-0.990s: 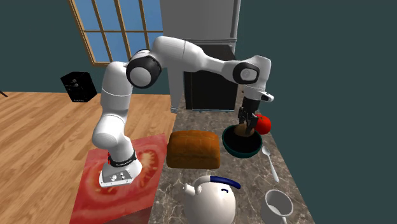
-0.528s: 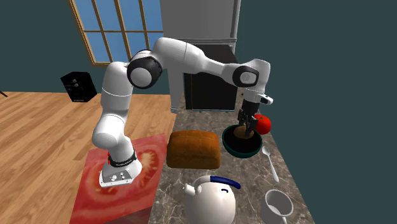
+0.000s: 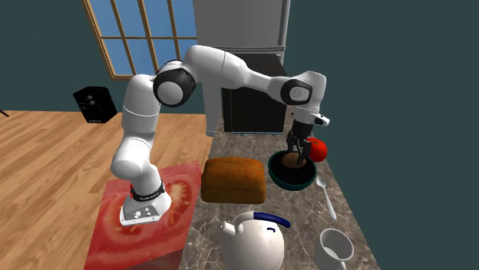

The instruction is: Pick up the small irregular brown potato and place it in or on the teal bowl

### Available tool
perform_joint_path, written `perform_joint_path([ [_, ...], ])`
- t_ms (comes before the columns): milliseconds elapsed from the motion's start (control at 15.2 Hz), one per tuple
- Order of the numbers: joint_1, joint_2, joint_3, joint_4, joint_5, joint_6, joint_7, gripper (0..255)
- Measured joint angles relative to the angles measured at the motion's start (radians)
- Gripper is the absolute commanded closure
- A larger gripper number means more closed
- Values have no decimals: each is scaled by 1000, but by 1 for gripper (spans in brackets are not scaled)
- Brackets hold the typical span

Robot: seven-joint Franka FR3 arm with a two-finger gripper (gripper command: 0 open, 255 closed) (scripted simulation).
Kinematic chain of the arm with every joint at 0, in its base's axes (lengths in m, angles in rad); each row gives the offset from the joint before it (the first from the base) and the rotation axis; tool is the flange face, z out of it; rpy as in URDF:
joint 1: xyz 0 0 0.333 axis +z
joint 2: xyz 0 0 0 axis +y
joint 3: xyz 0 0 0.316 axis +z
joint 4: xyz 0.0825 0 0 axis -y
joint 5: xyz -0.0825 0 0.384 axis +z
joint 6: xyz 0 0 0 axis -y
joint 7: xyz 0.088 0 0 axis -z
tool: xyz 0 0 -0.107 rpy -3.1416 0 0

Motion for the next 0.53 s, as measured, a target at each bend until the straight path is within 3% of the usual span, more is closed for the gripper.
perform_joint_path([
  [330, 15, 15, 6, 128, 5, -114, -8, 0],
  [528, 17, 23, 6, 154, 5, -132, -10, 0],
])
